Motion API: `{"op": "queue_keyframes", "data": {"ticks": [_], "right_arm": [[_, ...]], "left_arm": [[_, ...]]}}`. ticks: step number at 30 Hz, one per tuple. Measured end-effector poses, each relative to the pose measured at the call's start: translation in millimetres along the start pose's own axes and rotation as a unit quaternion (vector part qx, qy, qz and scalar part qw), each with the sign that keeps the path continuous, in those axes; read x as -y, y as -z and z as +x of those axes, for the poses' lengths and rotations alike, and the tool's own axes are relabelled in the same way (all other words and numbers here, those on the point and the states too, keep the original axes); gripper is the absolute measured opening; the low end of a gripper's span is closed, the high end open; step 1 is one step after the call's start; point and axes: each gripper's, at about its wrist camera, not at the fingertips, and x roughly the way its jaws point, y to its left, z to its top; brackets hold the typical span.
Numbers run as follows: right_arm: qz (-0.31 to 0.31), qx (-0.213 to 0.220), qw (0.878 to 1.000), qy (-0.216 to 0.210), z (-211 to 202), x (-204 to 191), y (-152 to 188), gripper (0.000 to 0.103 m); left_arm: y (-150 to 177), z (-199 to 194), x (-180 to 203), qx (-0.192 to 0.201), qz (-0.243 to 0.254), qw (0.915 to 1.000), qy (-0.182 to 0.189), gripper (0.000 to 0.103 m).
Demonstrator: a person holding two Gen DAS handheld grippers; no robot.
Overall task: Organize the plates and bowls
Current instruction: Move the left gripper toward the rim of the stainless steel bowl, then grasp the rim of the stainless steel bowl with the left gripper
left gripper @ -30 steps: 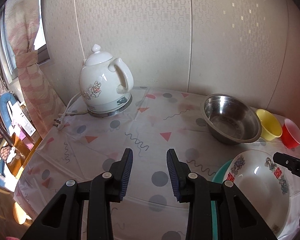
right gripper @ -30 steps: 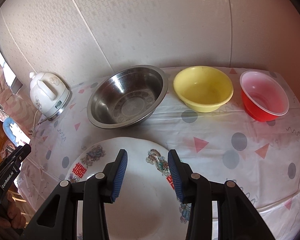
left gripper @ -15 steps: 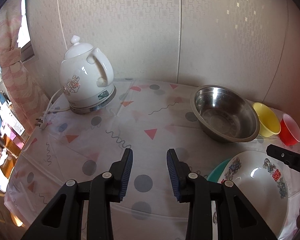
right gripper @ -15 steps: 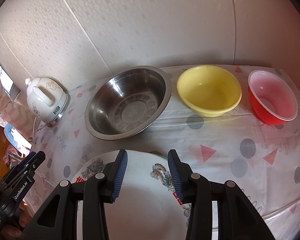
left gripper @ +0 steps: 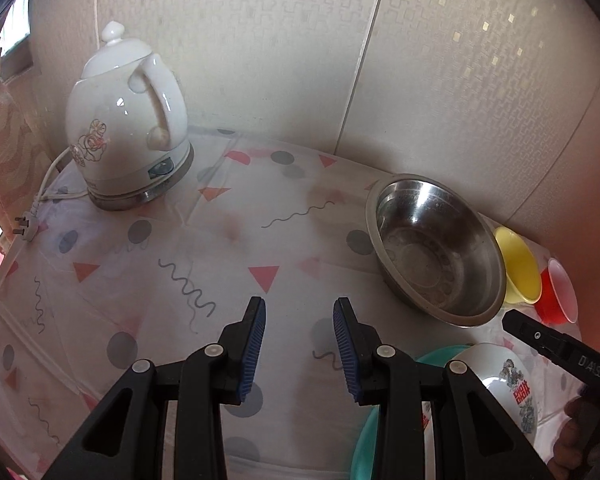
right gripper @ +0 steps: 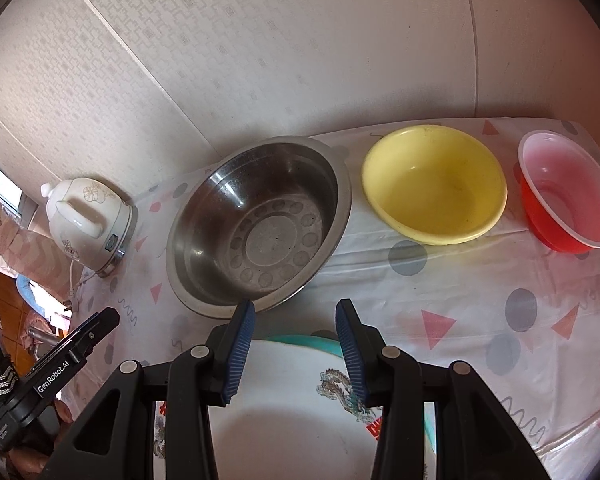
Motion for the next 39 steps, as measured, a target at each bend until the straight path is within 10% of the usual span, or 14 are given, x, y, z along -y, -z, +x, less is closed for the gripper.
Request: {"op": "queue_keyframes", "data": {"ticks": [20, 23, 39], "right_arm": [[0.018, -0.052, 0.998, 0.027, 61, 10, -33, 0.037], [-0.008, -0.056, 0.998, 0.03, 67, -1, -33, 0.027], [-0.134, -0.073, 0.988, -0.023, 49, -82, -3, 0.028]], "left_arm": [[-35, 73, 31, -0.051, -0.015, 0.9948, 0.086, 0.037], [-33, 78, 35, -0.052, -0.008, 0.9931, 0.105, 0.023], [2, 3, -33, -0.002, -0.033, 0.9981, 0.052, 0.022]]}}
